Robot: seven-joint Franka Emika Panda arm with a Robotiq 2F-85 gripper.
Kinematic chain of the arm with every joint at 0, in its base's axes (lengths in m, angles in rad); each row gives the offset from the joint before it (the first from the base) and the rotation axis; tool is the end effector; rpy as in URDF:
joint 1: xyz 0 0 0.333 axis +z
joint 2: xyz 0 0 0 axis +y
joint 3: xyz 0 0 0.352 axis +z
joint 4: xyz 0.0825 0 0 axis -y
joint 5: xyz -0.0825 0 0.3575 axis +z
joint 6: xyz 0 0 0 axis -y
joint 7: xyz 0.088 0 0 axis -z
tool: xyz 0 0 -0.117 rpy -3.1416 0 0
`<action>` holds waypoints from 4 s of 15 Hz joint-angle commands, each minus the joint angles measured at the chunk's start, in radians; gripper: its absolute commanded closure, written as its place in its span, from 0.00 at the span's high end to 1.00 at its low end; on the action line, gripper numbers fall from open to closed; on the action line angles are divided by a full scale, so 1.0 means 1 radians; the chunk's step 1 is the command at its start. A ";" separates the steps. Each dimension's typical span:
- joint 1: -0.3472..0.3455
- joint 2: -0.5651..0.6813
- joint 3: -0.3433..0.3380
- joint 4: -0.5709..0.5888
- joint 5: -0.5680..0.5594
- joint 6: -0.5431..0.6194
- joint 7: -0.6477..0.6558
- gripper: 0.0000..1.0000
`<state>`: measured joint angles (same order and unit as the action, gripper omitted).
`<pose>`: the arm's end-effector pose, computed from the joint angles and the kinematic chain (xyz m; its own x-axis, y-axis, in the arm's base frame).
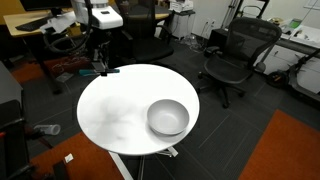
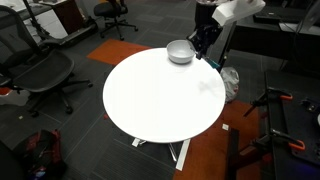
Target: Take the marker out of the bowl, place the marker back in the bowl then take the marker out of the bowl
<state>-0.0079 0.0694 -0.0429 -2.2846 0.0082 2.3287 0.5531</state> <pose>0.5026 -0.0252 0.3655 0.8196 -0.5724 -0.0230 -0.5724 -0.8199 0.0108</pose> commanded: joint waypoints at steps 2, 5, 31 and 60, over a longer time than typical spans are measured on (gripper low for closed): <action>0.016 0.007 0.009 -0.044 -0.015 0.082 0.033 0.05; 0.022 0.051 0.008 -0.032 -0.010 0.111 0.037 0.05; 0.077 0.496 -0.057 0.279 0.037 0.222 0.028 0.05; -0.001 0.252 -0.051 0.130 0.118 0.162 -0.140 1.00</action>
<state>0.0176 0.4306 -0.1032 -2.0729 0.0918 2.5201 0.4883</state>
